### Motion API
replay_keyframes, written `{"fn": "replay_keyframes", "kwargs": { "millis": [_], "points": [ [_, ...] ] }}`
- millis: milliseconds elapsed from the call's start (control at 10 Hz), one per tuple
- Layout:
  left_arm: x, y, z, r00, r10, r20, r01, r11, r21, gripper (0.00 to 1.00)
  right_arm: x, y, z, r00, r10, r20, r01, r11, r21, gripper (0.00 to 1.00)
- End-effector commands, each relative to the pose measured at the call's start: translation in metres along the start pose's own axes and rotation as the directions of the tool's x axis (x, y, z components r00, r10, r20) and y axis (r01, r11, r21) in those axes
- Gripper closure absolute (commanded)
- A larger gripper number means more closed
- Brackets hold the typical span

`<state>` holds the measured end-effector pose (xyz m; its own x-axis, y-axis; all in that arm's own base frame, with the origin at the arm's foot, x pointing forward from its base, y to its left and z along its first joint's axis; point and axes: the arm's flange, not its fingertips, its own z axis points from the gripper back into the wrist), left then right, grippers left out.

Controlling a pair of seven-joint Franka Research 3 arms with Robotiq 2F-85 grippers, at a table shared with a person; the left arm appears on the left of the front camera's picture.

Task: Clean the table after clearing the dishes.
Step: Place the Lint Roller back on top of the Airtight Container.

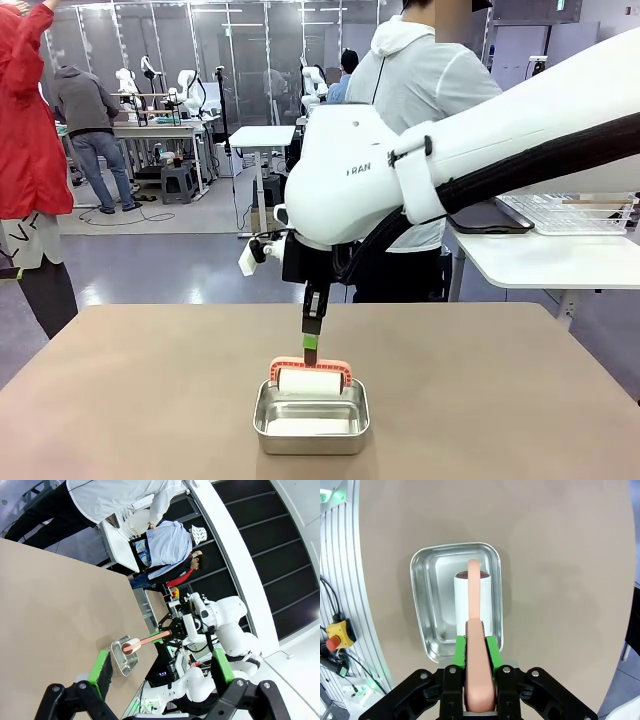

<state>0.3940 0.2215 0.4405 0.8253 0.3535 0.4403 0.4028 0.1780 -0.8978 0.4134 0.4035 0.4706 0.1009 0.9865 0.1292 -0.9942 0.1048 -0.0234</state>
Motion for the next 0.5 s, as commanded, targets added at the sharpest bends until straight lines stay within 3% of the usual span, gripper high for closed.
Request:
{"fn": "replay_keyframes", "kwargs": {
  "millis": [0,400],
  "points": [
    [-0.003,-0.003,0.001,1.0,0.0,0.0,0.0,1.0,0.0,0.0,0.012,-0.009,-0.009,0.999,0.032,-0.018,-0.032,0.999,0.004,0.79],
    [-0.003,-0.003,0.001,1.0,0.0,0.0,0.0,1.0,0.0,0.0,0.015,-0.025,-0.041,0.999,0.032,-0.028,-0.03,0.997,0.066,0.79]
  ]
}}
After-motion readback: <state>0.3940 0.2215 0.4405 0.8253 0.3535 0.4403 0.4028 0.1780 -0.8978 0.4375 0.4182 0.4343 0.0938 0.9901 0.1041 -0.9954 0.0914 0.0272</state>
